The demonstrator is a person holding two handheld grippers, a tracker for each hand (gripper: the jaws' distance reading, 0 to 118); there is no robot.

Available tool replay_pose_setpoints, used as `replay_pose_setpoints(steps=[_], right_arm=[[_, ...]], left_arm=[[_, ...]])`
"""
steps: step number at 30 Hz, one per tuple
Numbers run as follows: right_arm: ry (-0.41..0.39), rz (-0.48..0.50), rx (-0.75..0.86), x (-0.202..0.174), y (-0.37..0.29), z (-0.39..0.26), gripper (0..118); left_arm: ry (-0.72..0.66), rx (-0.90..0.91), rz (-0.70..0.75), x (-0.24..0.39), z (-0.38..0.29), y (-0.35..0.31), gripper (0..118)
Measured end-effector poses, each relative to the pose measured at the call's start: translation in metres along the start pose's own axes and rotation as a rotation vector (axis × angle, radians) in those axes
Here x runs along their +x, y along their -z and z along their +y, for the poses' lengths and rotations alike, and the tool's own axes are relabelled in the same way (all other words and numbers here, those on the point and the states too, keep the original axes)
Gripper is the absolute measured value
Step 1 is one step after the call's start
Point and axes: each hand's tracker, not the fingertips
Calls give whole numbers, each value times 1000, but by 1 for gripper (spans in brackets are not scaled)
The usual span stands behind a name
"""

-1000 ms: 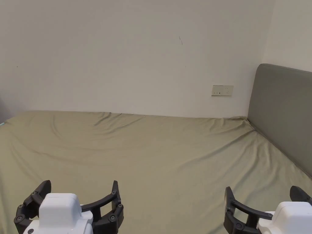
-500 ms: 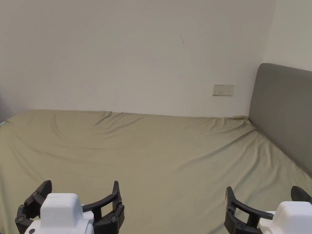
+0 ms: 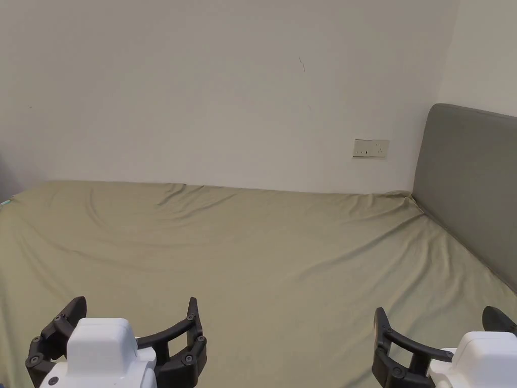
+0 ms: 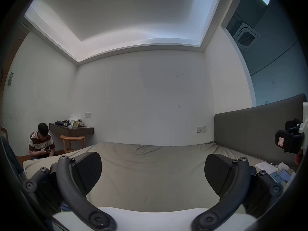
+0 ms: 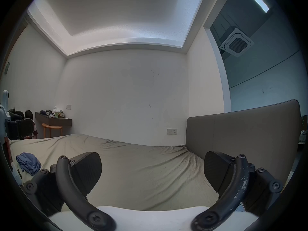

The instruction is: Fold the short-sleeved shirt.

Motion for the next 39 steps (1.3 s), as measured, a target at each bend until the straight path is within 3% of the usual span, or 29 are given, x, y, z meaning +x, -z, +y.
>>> replay_pose_setpoints(steps=[33, 35, 37, 39], right_arm=[[8, -5, -63, -2, 5, -4, 118], [81, 47, -115, 2, 9, -4, 118], [227, 132, -179, 10, 14, -4, 118], [340, 102, -234, 12, 16, 0, 118]], left_arm=[[4, -11, 2, -1, -2, 0, 118], [1, -17, -2, -1, -2, 1, 118], [1, -22, -7, -1, -2, 1, 118], [4, -23, -7, 0, -2, 1, 118]])
